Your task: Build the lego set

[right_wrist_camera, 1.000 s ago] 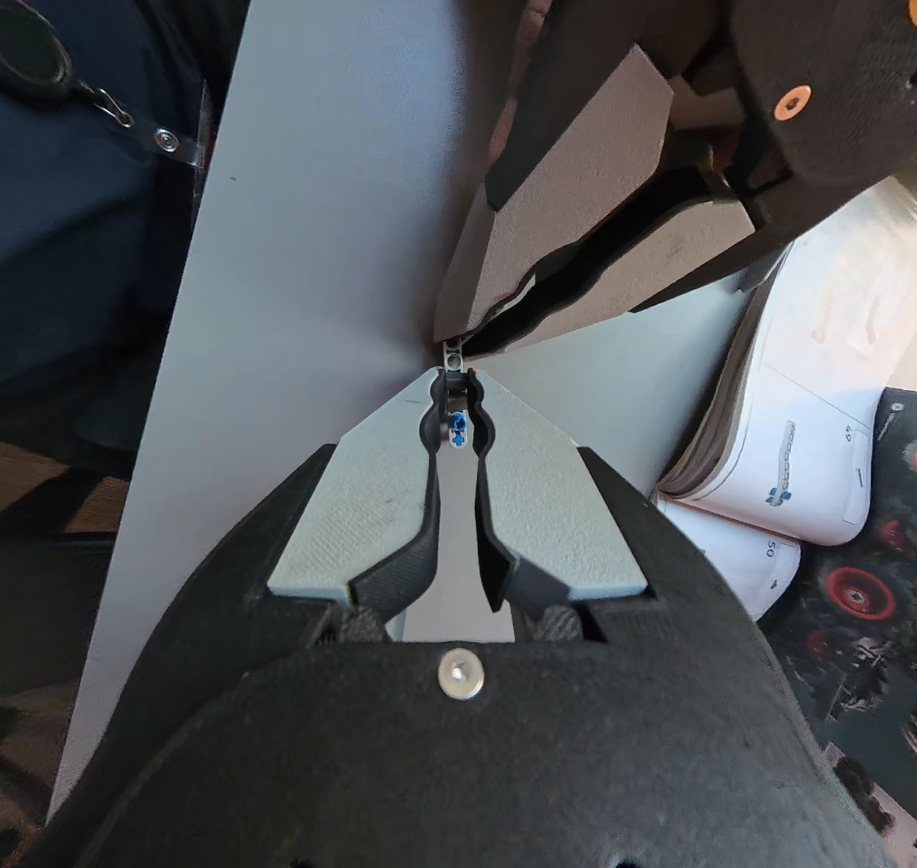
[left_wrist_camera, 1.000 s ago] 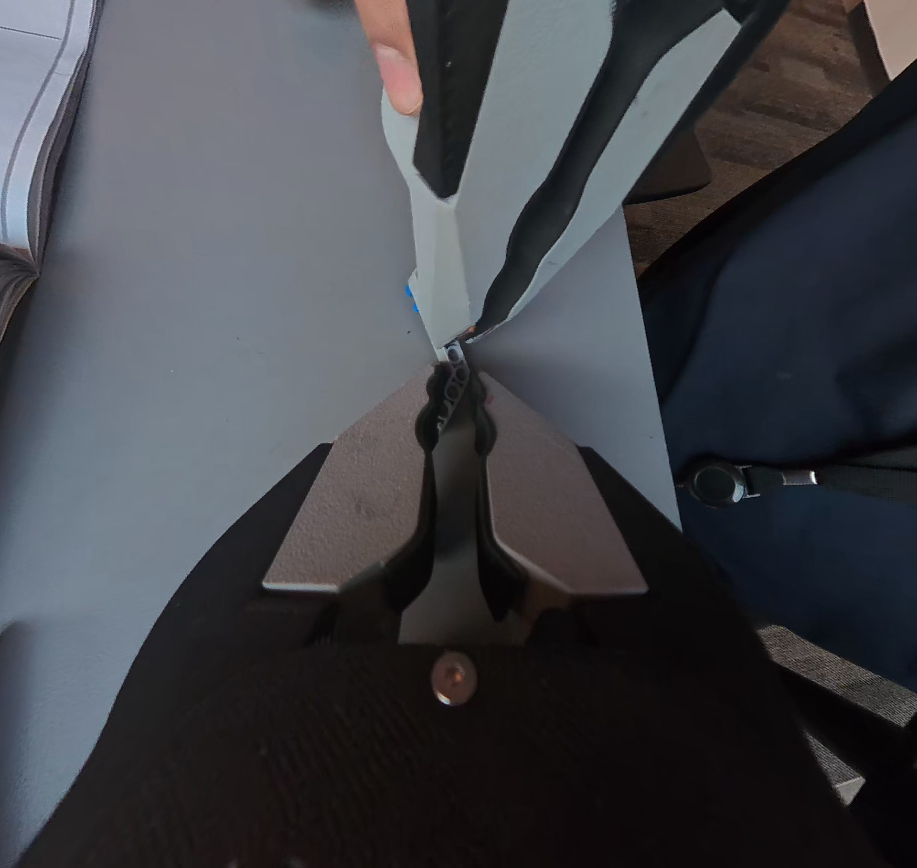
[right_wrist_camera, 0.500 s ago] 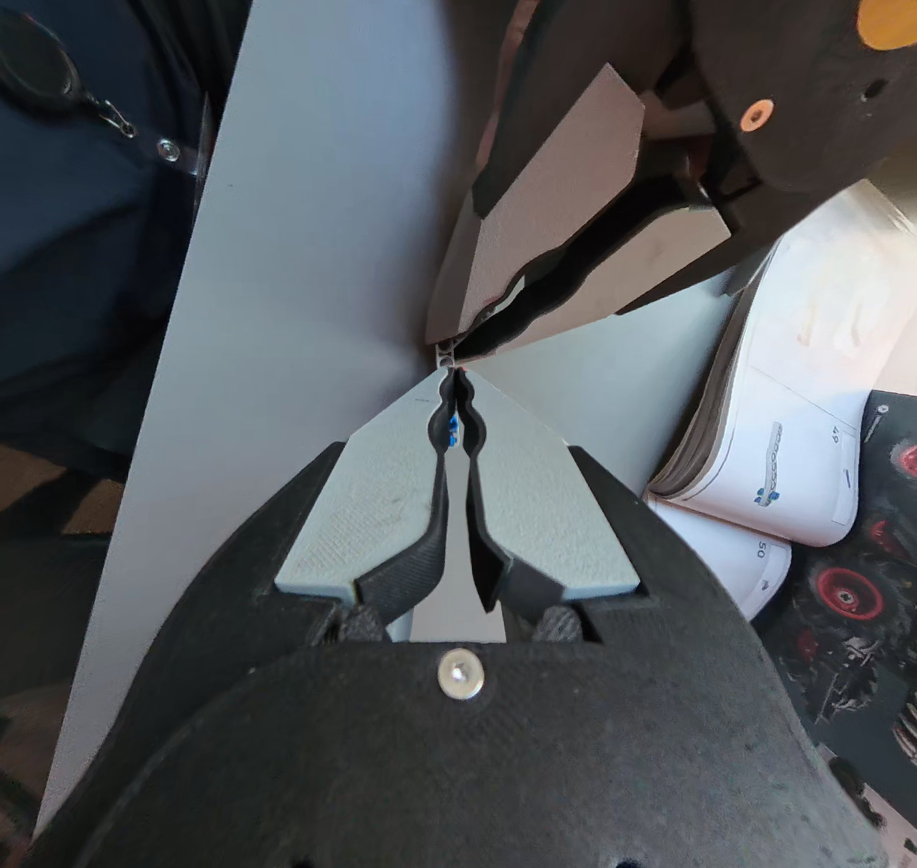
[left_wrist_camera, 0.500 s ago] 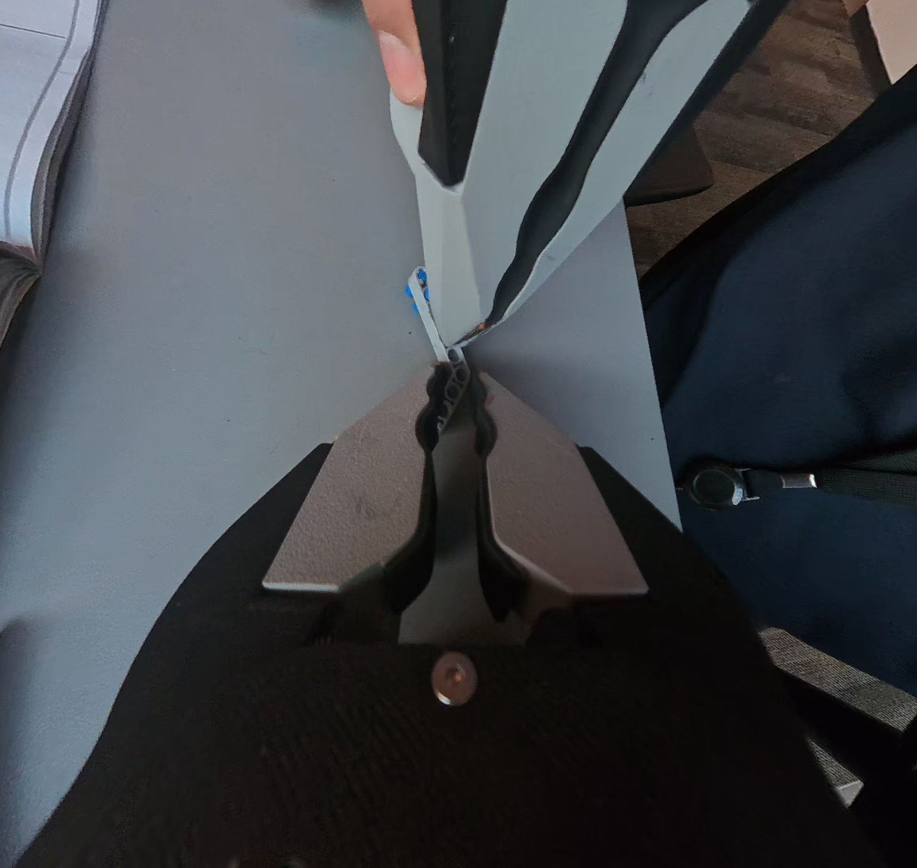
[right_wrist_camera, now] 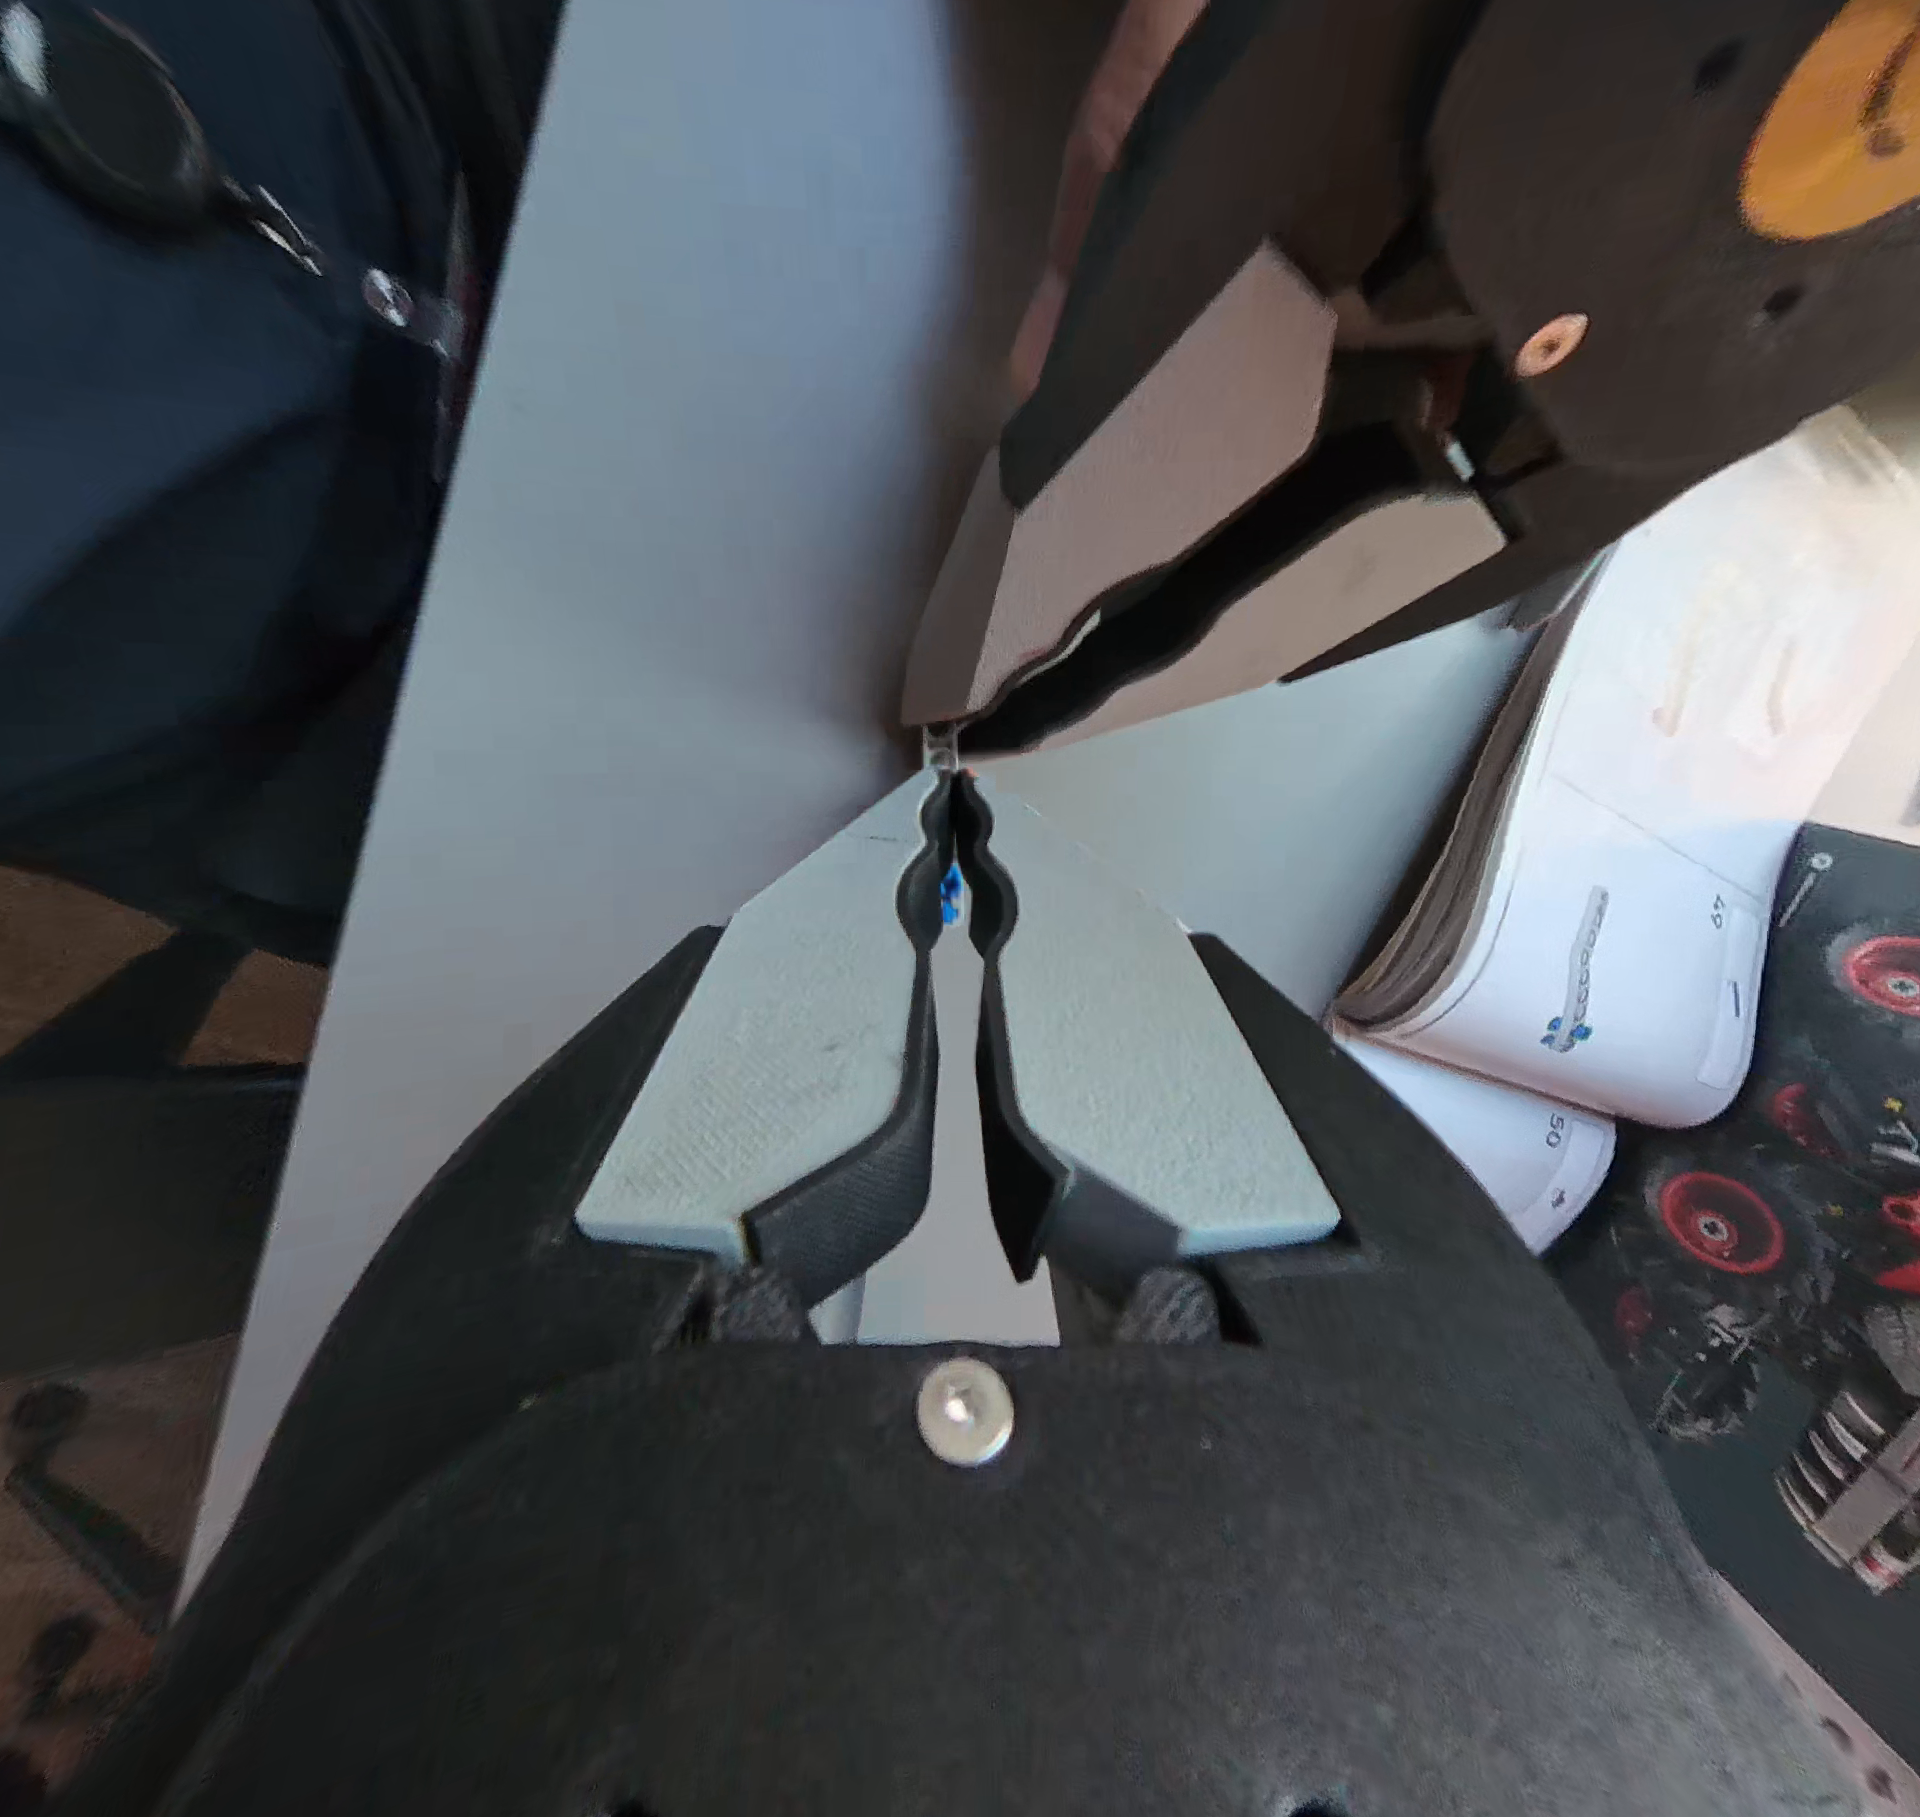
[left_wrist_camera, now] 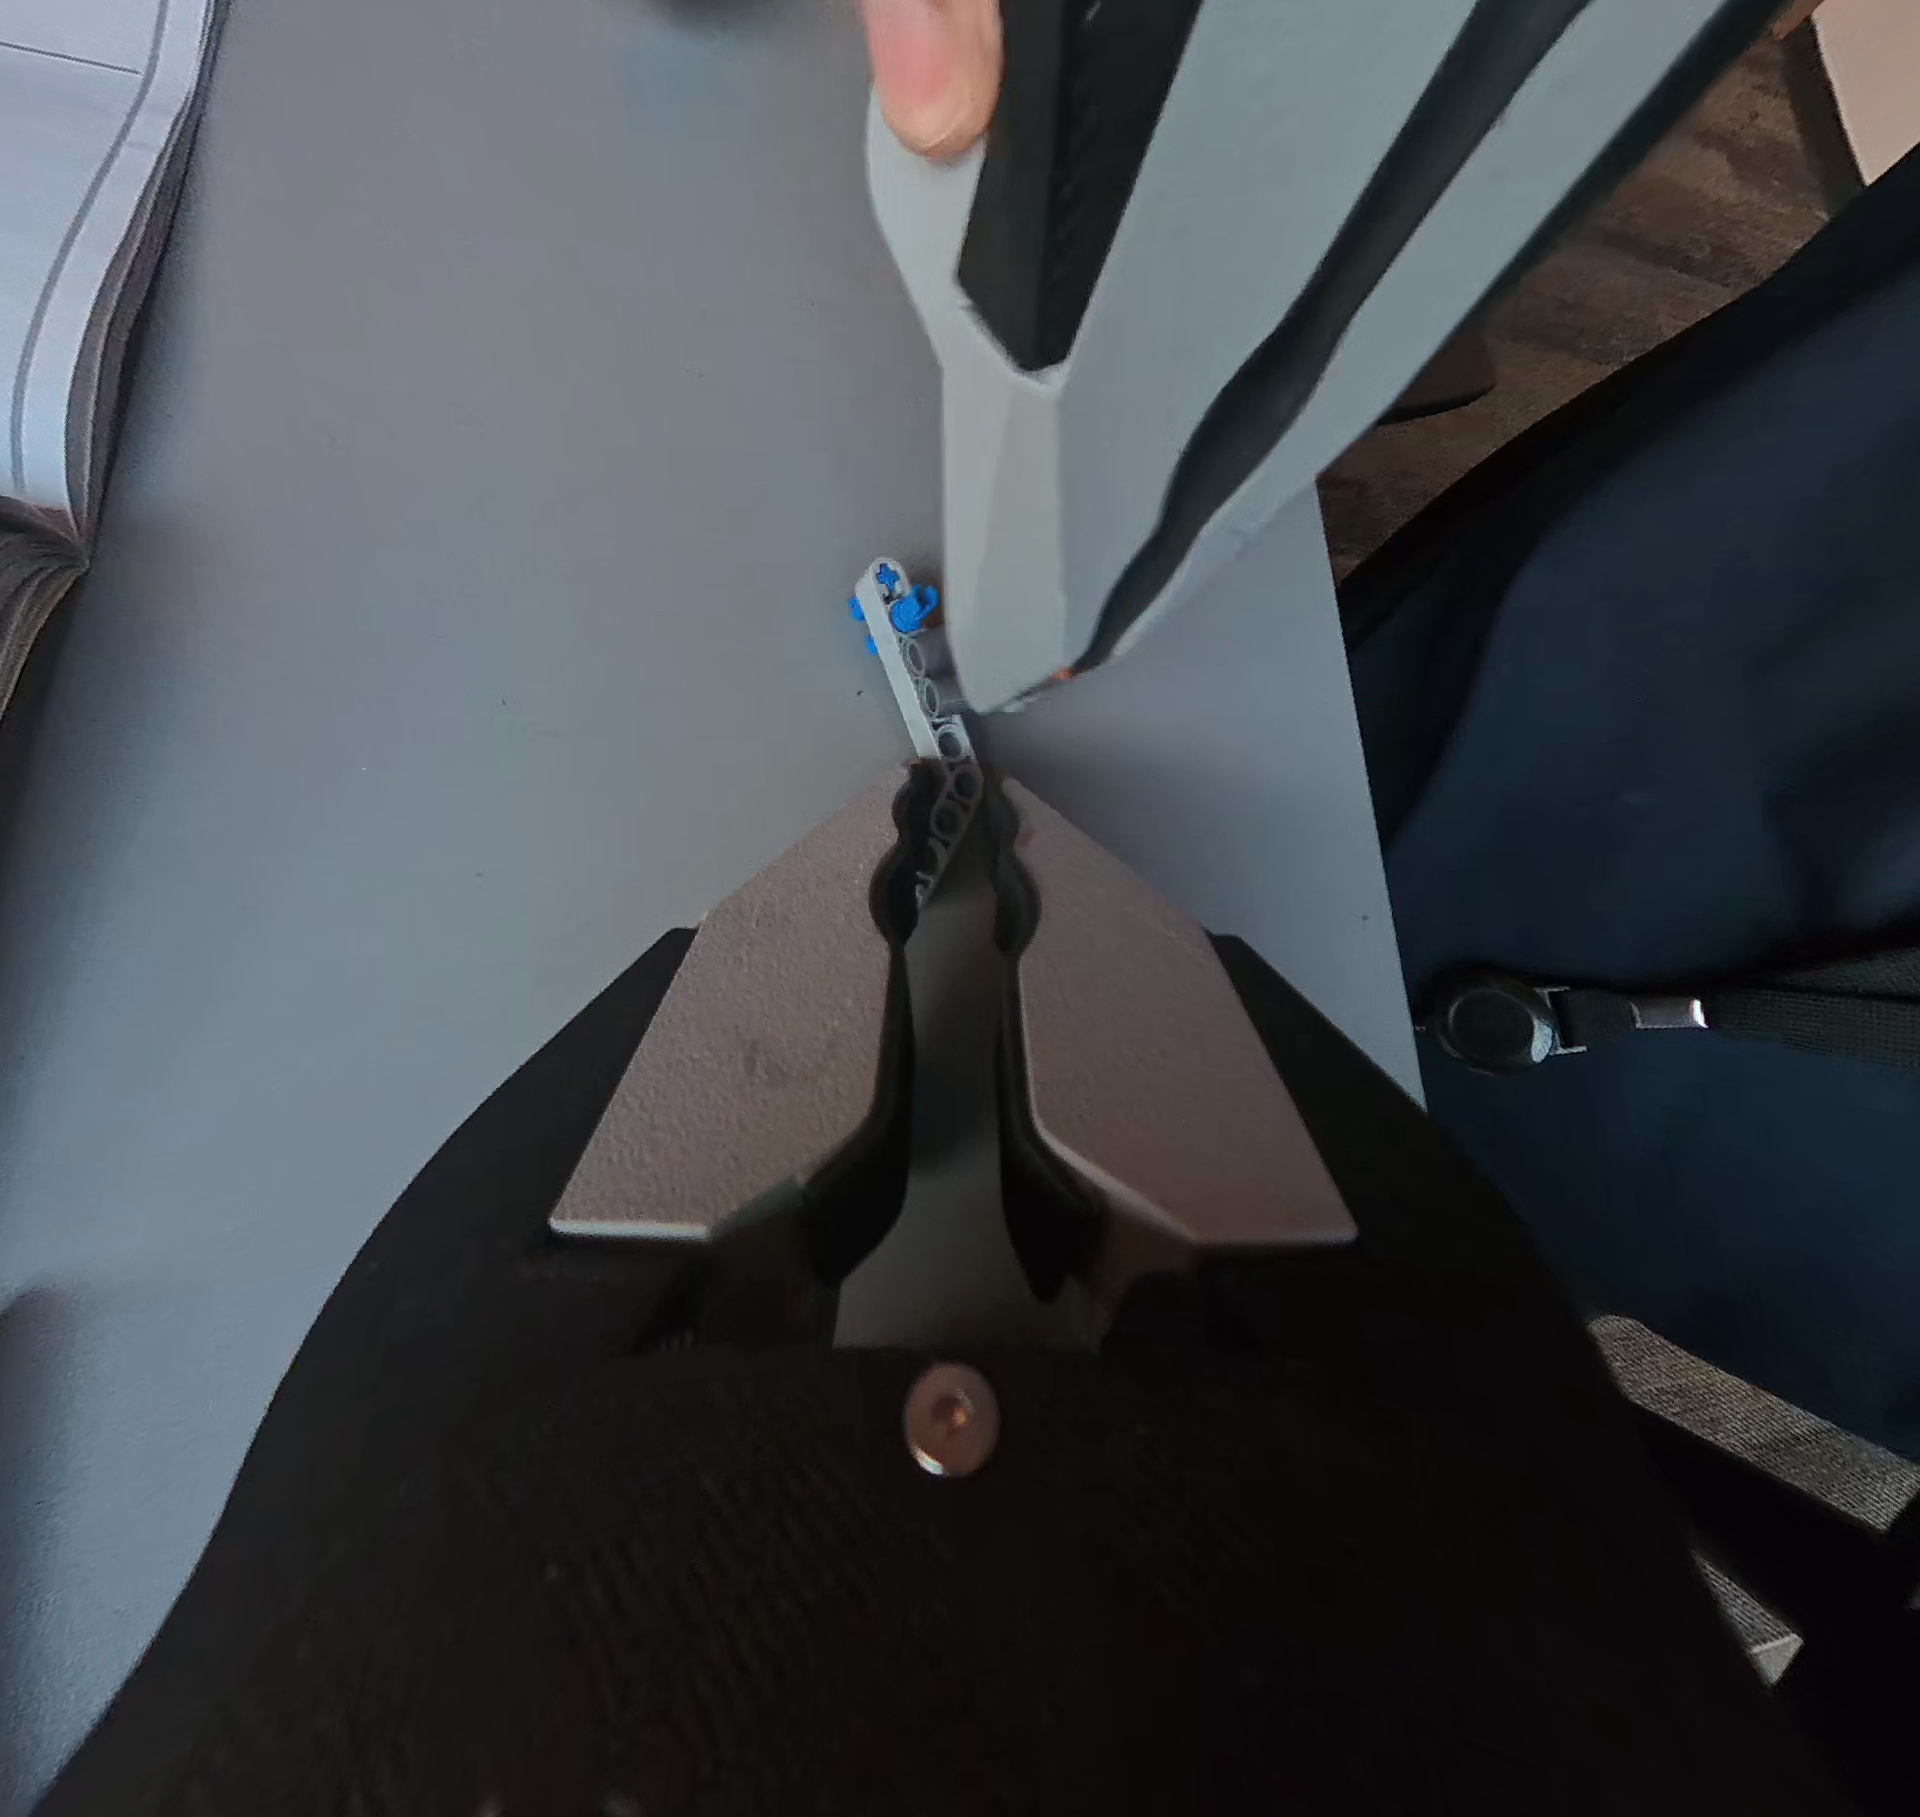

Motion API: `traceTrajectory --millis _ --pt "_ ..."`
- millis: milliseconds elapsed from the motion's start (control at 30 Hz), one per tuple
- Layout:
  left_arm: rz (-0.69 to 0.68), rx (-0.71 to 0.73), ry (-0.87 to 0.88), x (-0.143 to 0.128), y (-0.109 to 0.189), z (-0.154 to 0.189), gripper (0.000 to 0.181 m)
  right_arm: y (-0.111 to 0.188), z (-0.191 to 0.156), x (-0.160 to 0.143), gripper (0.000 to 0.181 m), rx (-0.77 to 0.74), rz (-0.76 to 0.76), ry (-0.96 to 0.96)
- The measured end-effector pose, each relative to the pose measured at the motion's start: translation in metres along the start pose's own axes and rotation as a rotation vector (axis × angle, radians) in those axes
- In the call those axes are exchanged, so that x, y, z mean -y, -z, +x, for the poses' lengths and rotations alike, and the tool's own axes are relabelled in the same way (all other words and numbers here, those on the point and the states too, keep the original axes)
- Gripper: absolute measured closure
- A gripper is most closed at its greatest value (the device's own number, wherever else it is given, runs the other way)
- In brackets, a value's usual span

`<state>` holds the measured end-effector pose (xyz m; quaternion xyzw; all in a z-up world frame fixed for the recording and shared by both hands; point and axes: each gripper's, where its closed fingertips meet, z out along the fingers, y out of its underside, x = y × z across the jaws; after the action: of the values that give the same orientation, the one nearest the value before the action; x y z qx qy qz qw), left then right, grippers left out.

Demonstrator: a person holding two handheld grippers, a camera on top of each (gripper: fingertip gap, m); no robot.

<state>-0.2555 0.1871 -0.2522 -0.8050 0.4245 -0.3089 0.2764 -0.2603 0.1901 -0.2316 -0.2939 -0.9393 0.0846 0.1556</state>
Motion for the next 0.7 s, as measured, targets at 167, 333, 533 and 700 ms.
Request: traceTrajectory --millis 167,333,533,700 --pt "0.002 0.000 0.009 0.000 0.001 -0.001 0.175 -0.005 -0.003 -0.007 0.181 0.018 -0.061 0.016" --pt "0.001 0.001 0.003 0.000 0.000 0.000 0.175 0.007 0.000 0.004 0.181 0.008 -0.017 -0.006" --pt "0.004 0.010 0.010 0.000 0.000 -0.002 0.175 -0.017 -0.016 -0.002 0.181 0.070 -0.088 0.033" --pt "0.001 0.006 0.005 0.000 0.000 0.000 0.175 0.051 0.014 0.045 0.181 -0.058 0.352 -0.106"
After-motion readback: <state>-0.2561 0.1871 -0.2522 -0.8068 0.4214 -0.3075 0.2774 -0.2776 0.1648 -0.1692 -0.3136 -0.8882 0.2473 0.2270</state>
